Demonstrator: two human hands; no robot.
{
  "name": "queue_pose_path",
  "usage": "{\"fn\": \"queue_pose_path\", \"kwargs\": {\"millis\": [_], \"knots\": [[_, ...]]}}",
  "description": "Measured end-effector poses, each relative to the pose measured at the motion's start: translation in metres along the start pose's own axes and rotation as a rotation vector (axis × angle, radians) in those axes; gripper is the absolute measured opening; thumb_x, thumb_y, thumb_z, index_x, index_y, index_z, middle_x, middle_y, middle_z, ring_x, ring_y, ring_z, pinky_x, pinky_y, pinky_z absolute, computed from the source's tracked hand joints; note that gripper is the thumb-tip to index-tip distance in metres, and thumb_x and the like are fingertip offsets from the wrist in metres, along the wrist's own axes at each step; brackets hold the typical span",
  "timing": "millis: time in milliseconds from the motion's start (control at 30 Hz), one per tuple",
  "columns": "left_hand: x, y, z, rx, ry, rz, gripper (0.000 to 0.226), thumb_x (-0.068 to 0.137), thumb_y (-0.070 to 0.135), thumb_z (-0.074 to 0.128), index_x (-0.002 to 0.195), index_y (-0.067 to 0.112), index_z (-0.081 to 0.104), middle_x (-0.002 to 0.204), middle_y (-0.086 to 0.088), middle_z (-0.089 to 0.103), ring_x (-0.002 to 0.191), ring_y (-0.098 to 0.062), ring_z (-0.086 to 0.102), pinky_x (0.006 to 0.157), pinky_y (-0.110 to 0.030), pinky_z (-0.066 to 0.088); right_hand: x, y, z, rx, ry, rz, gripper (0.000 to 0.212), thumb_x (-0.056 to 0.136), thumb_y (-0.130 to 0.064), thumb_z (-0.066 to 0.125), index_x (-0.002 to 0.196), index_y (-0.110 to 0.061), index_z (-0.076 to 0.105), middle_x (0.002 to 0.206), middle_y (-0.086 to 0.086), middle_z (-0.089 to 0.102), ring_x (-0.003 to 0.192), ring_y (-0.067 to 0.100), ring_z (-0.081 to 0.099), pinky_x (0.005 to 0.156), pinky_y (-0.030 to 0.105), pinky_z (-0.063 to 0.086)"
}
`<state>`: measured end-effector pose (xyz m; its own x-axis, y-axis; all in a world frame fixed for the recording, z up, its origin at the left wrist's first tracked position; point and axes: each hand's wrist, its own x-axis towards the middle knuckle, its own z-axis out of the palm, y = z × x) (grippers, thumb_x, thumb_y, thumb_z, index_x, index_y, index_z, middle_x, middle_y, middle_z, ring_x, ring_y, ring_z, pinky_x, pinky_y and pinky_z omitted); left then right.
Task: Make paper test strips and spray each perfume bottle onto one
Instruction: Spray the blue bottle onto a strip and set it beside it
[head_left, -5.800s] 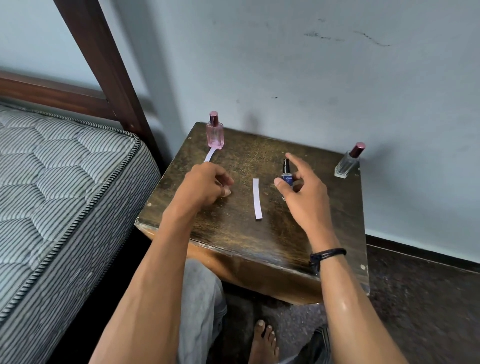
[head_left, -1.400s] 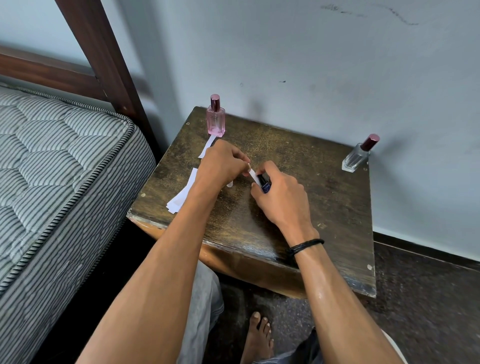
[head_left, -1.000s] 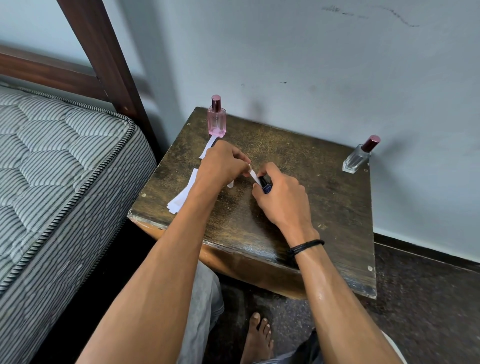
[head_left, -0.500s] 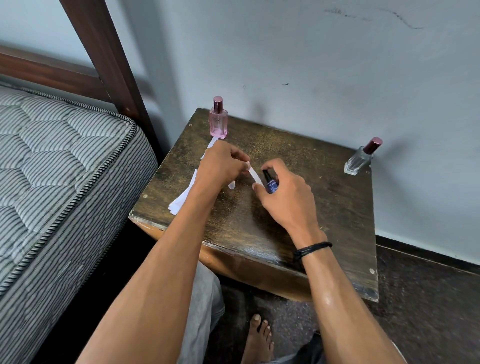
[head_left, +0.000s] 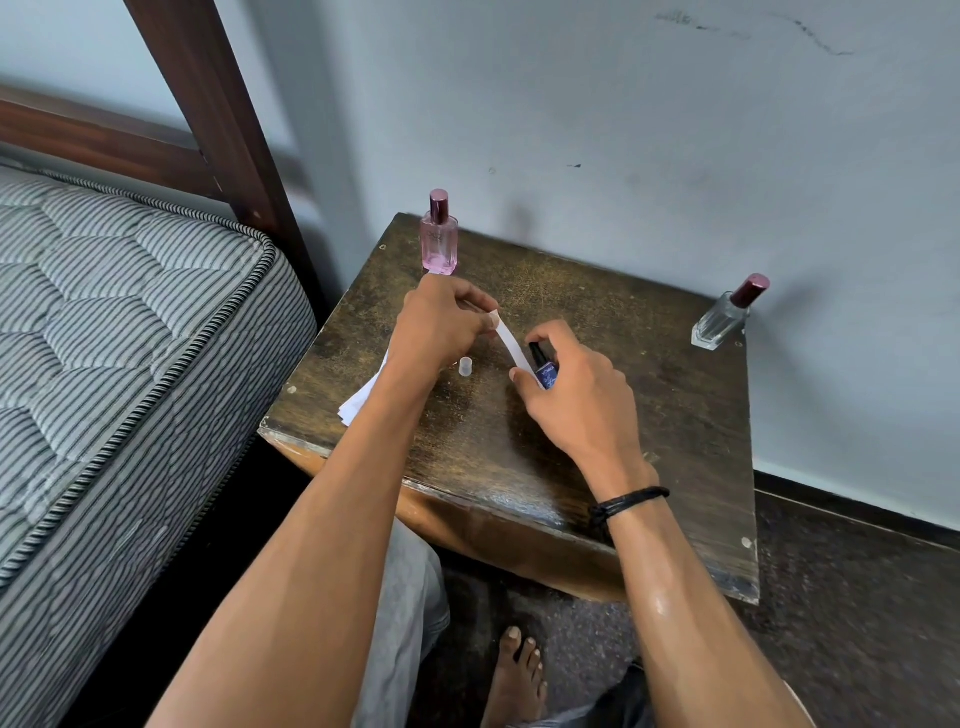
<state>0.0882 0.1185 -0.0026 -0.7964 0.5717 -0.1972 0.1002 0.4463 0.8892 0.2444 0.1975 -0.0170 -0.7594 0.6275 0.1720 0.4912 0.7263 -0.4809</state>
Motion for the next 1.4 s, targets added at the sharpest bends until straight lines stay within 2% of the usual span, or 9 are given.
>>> {"fn": "queue_pose_path", "kwargs": {"millis": [100, 200, 300, 700, 867, 1000, 1167, 1267, 1400], "knots": [[0.0, 0.0, 0.0, 0.005, 0.003, 0.002, 0.015, 0.08, 0.009, 0.081, 0.083, 0.023, 0.076, 0.081, 0.001, 0.077, 0.075, -0.007, 0.075, 0.087, -0.035, 0.061, -0.001, -0.001, 0.002, -0.004, 0.013, -0.001, 0.029, 0.096, -0.039, 0.068, 0.118, -0.028, 0.053, 0.089, -0.013, 0.054, 0.079, 0.029, 0.066, 0.062, 0.036, 0.049], [0.0, 0.0, 0.001, 0.005, 0.001, 0.005, 0.014, 0.081, 0.009, 0.081, 0.084, 0.021, 0.076, 0.082, 0.0, 0.077, 0.075, -0.008, 0.075, 0.086, -0.036, 0.061, -0.001, -0.003, 0.005, -0.006, 0.017, -0.02, 0.029, 0.097, -0.037, 0.067, 0.12, -0.027, 0.053, 0.093, -0.008, 0.063, 0.08, 0.029, 0.067, 0.061, 0.033, 0.043], [-0.002, 0.0, 0.002, 0.025, 0.009, 0.009, 0.013, 0.08, 0.012, 0.082, 0.085, 0.022, 0.077, 0.08, 0.002, 0.077, 0.078, -0.009, 0.075, 0.087, -0.038, 0.061, -0.002, -0.002, 0.009, -0.003, 0.027, -0.023, 0.027, 0.096, -0.036, 0.066, 0.118, -0.027, 0.053, 0.096, -0.005, 0.069, 0.079, 0.032, 0.068, 0.059, 0.036, 0.046], [-0.001, 0.001, 0.001, 0.009, 0.004, -0.003, 0.012, 0.079, 0.012, 0.082, 0.085, 0.022, 0.077, 0.082, 0.001, 0.077, 0.08, -0.012, 0.075, 0.088, -0.039, 0.061, -0.002, -0.001, 0.013, -0.038, 0.031, -0.029, 0.018, 0.098, -0.027, 0.062, 0.113, -0.025, 0.053, 0.086, -0.008, 0.06, 0.075, 0.032, 0.065, 0.057, 0.036, 0.041], [-0.003, 0.002, 0.0, 0.006, 0.005, -0.015, 0.012, 0.079, 0.012, 0.082, 0.084, 0.021, 0.078, 0.083, 0.001, 0.077, 0.077, -0.01, 0.075, 0.089, -0.039, 0.06, -0.002, -0.001, 0.014, -0.025, 0.052, -0.019, 0.022, 0.098, -0.037, 0.065, 0.113, -0.025, 0.054, 0.085, -0.011, 0.055, 0.072, 0.028, 0.063, 0.057, 0.035, 0.043], [-0.004, 0.004, 0.0, 0.007, 0.006, -0.022, 0.011, 0.078, 0.011, 0.081, 0.084, 0.02, 0.078, 0.083, 0.001, 0.077, 0.076, -0.012, 0.075, 0.088, -0.04, 0.06, -0.002, -0.002, 0.015, -0.026, 0.057, -0.011, 0.029, 0.097, -0.045, 0.066, 0.114, -0.025, 0.054, 0.084, -0.013, 0.052, 0.068, 0.021, 0.049, 0.058, 0.033, 0.038], [-0.004, 0.004, -0.001, 0.006, -0.001, -0.031, 0.011, 0.078, 0.012, 0.081, 0.082, 0.021, 0.078, 0.084, 0.0, 0.077, 0.082, -0.017, 0.075, 0.088, -0.042, 0.06, -0.002, -0.004, 0.015, -0.033, 0.057, -0.021, 0.024, 0.098, -0.037, 0.065, 0.114, -0.024, 0.054, 0.091, -0.007, 0.066, 0.077, 0.027, 0.066, 0.058, 0.033, 0.041], [-0.005, 0.004, -0.001, 0.001, -0.001, -0.038, 0.011, 0.077, 0.011, 0.081, 0.079, 0.022, 0.077, 0.081, 0.001, 0.078, 0.079, -0.016, 0.076, 0.087, -0.043, 0.061, -0.002, -0.004, 0.014, -0.027, 0.051, -0.007, 0.021, 0.098, -0.034, 0.065, 0.113, -0.024, 0.054, 0.094, -0.004, 0.069, 0.08, 0.031, 0.068, 0.06, 0.037, 0.048], [-0.007, 0.005, -0.002, -0.004, -0.004, -0.044, 0.011, 0.078, 0.01, 0.079, 0.08, 0.02, 0.077, 0.077, 0.001, 0.078, 0.072, -0.013, 0.076, 0.086, -0.041, 0.061, -0.002, -0.004, 0.013, -0.025, 0.038, -0.002, 0.02, 0.098, -0.033, 0.064, 0.112, -0.024, 0.055, 0.094, -0.004, 0.069, 0.081, 0.032, 0.068, 0.06, 0.036, 0.044]]}}
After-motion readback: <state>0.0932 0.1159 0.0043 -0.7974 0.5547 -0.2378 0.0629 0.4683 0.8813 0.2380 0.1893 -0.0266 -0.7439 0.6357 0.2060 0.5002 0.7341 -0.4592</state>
